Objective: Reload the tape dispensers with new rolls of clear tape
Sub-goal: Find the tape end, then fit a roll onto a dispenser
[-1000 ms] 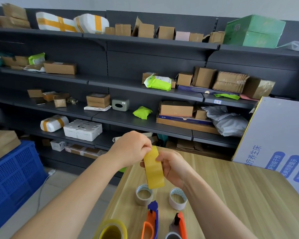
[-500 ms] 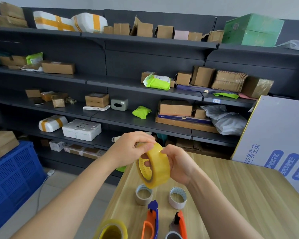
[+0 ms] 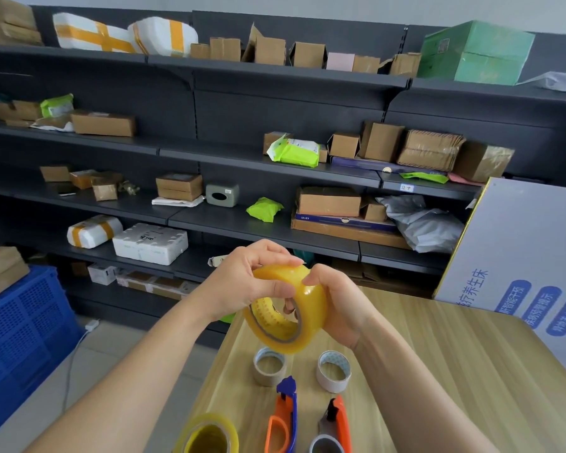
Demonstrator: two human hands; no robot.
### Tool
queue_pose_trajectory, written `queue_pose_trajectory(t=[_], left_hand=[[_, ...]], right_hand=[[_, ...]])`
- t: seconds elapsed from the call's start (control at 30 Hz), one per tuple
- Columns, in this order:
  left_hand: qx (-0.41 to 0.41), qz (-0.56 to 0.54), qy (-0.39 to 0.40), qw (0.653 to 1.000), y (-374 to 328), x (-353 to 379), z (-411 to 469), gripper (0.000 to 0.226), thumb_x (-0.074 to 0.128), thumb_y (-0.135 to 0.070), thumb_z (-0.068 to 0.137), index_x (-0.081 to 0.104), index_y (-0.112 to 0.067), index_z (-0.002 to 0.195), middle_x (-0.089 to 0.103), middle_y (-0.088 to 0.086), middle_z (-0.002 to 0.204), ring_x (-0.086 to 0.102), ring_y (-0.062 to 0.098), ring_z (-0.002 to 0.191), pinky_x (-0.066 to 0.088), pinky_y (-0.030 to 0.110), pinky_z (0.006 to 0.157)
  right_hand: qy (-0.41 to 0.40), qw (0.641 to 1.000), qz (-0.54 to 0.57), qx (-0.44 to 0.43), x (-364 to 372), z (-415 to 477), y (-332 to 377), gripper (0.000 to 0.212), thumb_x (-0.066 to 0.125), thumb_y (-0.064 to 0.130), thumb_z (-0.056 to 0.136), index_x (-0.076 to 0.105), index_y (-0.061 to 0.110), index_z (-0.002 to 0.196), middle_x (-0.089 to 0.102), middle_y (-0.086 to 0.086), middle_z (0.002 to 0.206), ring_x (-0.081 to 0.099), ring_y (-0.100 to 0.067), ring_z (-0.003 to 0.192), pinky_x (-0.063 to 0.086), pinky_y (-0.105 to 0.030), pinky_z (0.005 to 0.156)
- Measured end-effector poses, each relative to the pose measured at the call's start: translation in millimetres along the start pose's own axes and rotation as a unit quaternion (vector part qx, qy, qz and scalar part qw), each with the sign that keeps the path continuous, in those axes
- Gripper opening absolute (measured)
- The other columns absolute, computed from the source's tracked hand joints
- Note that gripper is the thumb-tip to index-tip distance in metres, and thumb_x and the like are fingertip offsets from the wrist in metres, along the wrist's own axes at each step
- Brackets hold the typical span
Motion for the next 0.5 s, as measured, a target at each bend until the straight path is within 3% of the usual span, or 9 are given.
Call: queue_pose_trajectory(t=[0.07, 0.2, 0.3, 0.4, 0.5], left_hand=[[-0.001, -0.008, 0.002, 1.0, 0.4, -0.7, 0.2, 0.038, 0.077, -0.026, 0.064, 0.073, -0.027, 0.101, 0.06, -0.002, 0.114, 0.061, 0.009, 0.101, 0.052, 0.024, 0.084], [0.0, -0.013, 0.011, 1.0, -2.5, -0.8, 2.1, 0.036, 0.076, -0.027, 0.064, 0.073, -0.03, 0.1, 0.06, -0.006, 0.114, 0.061, 0.005, 0.1, 0.051, 0.021, 0.079], [-0.006, -0.025, 0.017, 1.0, -3.4, -4.0, 3.5, 0.035, 0.075, -0.027, 0.065, 0.073, -0.032, 0.099, 0.06, -0.009, 0.113, 0.062, 0.01, 0.101, 0.053, 0.026, 0.078], [-0.011, -0.03, 0.02, 0.999, -4.5, -5.2, 5.1, 0.034, 0.076, -0.028, 0.065, 0.074, -0.033, 0.099, 0.062, -0.014, 0.111, 0.063, 0.012, 0.101, 0.055, 0.029, 0.078], [-0.004, -0.02, 0.018, 1.0, 0.2, -5.0, 6.7, 0.037, 0.075, -0.025, 0.068, 0.072, -0.026, 0.105, 0.063, -0.011, 0.118, 0.062, 0.013, 0.107, 0.055, 0.033, 0.085]], right_hand=[[0.013, 1.0, 0.027, -0.007, -0.6, -1.5, 0.7, 0.021, 0.052, 0.021, 0.067, 0.062, 0.01, 0.082, 0.066, -0.011, 0.071, 0.062, -0.02, 0.066, 0.05, -0.034, 0.07], [0.036, 0.999, 0.033, -0.011, -2.3, -2.0, -0.5, 0.034, 0.049, 0.02, 0.065, 0.06, 0.005, 0.094, 0.066, -0.011, 0.075, 0.063, -0.02, 0.07, 0.053, -0.034, 0.068], [0.044, 0.998, 0.038, -0.015, -1.5, -3.2, 0.5, 0.035, 0.048, 0.02, 0.067, 0.063, 0.005, 0.095, 0.066, -0.01, 0.078, 0.063, -0.019, 0.074, 0.054, -0.035, 0.069], [0.014, 0.999, 0.032, -0.015, -2.3, -0.3, -1.6, 0.045, 0.058, 0.029, 0.07, 0.06, 0.001, 0.106, 0.067, -0.012, 0.082, 0.064, -0.021, 0.078, 0.053, -0.036, 0.073], [0.002, 1.0, 0.018, -0.009, -3.0, 2.7, -2.9, 0.065, 0.068, 0.031, 0.061, 0.057, -0.003, 0.115, 0.067, -0.014, 0.089, 0.065, -0.025, 0.084, 0.053, -0.04, 0.074]])
Point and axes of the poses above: each hand's wrist, its own z-axis towards the middle knuckle, its own x-axis out of the palm, y = z × x, the point moved 1 cm from there along z, towards the middle knuckle
